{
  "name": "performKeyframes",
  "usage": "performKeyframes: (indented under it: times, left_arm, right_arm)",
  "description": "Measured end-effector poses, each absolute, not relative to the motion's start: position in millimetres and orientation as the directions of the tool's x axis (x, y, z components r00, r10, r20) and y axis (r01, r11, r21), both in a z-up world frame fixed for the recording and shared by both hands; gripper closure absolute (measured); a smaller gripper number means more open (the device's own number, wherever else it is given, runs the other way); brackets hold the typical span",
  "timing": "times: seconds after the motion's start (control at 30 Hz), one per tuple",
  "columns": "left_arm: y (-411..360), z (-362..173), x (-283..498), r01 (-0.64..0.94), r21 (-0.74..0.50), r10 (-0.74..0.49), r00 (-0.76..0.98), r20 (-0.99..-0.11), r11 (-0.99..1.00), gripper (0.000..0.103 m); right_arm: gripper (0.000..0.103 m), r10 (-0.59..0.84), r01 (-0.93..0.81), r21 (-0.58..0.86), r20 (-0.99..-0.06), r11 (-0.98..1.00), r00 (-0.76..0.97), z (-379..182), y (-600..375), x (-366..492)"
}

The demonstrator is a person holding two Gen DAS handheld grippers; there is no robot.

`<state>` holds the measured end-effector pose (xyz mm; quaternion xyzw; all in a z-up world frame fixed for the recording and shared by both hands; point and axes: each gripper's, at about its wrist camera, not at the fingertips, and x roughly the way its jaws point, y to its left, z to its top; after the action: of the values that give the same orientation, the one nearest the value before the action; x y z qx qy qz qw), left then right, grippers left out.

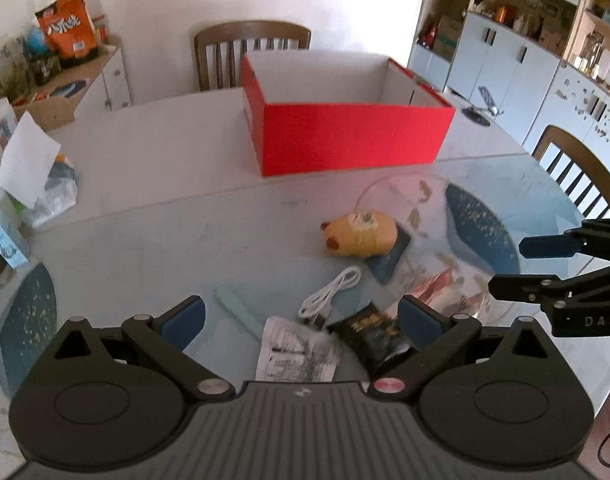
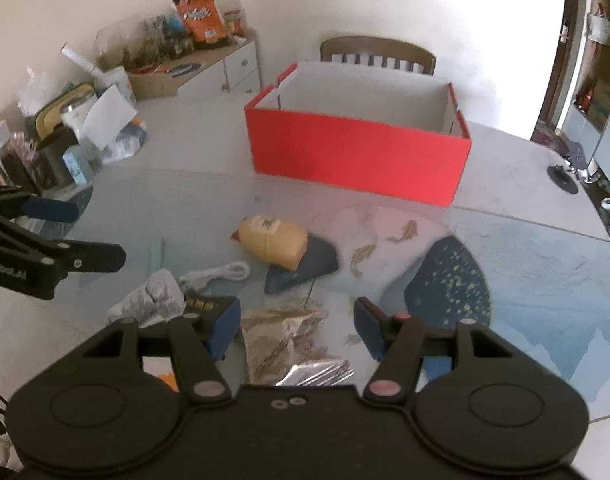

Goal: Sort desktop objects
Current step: 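Reach the left tool to the white sachet while the right tool approaches the silver foil bag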

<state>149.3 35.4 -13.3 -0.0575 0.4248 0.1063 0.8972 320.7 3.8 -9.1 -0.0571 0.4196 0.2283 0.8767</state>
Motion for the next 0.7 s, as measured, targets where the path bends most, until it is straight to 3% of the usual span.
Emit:
performKeyframes:
  times: [0.7]
  left_arm:
    - [54,-74,171,-0.196,-0.032,0.055,0.421,-0.905,0.980,0.000]
  right_arm:
    - [0.040,0.346,-0.515,0.079,-0.825,0.854,0.447,-51,19,321]
